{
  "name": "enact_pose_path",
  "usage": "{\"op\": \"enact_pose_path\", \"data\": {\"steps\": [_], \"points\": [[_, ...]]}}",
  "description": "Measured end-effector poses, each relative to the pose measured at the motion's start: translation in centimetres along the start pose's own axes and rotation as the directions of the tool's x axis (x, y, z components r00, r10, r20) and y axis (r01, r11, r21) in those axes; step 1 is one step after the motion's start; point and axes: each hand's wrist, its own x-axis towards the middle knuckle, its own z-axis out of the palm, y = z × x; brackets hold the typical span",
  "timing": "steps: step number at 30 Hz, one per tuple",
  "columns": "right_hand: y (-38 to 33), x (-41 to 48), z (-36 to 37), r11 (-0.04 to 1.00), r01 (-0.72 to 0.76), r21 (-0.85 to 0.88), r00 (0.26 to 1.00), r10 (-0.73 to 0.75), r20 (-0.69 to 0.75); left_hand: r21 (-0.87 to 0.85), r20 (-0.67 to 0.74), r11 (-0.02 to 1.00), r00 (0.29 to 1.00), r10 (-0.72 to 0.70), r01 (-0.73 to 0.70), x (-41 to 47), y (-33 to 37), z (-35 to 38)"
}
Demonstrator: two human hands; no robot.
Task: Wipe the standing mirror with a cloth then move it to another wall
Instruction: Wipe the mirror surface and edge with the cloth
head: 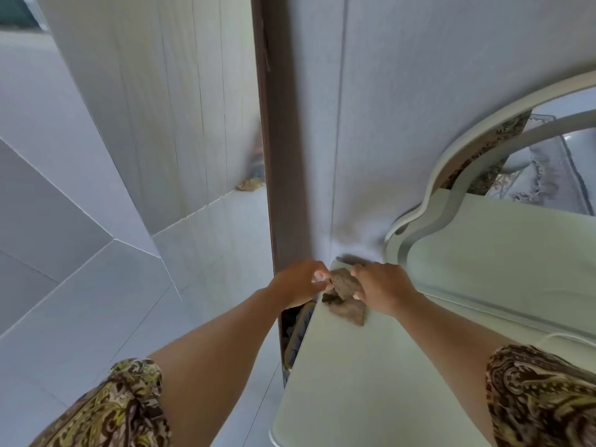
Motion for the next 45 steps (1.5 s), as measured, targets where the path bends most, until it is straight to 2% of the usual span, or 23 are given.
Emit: {"op": "enact_pose_path", "data": {"steps": [4, 7, 10, 16, 24, 35, 37, 41, 45], "points": [[0.6, 1.4, 1.5, 0.997, -0.028, 0.069, 0.999, 0.025, 0.042, 0.032, 0.087, 0.998, 0.995, -0.049, 0.047, 1.3, -0.6, 1.2], [0.9, 2.9, 2.9, 0.986, -0.054, 0.156, 0.989, 0.031, 0.147, 0.012, 0.094, 0.998, 0.993, -0.068, 0.067, 2.5, -1.1, 2.2], [0.8, 4.2, 3.8, 0.984, -0.07, 0.167, 0.971, 0.029, 0.238, 0.001, 0.089, 0.997, 0.993, -0.073, 0.073, 3.4, -1.7, 3.0], [0.5, 5.9, 5.1, 0.968, -0.103, 0.231, 0.955, 0.031, 0.296, 0.011, 0.101, 0.996, 0.991, -0.091, 0.091, 4.3, -2.4, 3.9], [0.1, 5.9, 3.7, 0.97, -0.042, 0.238, 0.996, 0.02, 0.092, -0.024, 0.057, 0.994, 0.993, -0.107, 0.109, 4.2, -1.7, 2.9], [-1.6, 2.6, -2.1, 0.913, 0.02, 0.408, 0.997, 0.014, -0.081, -0.053, 0.036, 0.997, 0.998, -0.058, 0.06, 1.5, 1.0, -1.0], [-2.1, 1.9, -3.5, 0.913, 0.033, 0.407, 0.993, 0.016, -0.118, -0.057, 0.046, 0.996, 0.997, -0.061, 0.064, 0.6, 1.6, -2.0], [-3.1, 0.4, -6.4, 0.918, 0.076, 0.389, 0.986, -0.01, -0.168, 0.053, 0.025, 0.997, 0.998, -0.061, 0.06, -0.9, 2.7, -3.9], [-3.8, -0.5, -8.3, 0.944, 0.101, 0.316, 0.971, -0.024, -0.236, 0.004, -0.042, 0.998, 0.997, -0.068, 0.068, -2.5, 3.6, -5.6]]}}
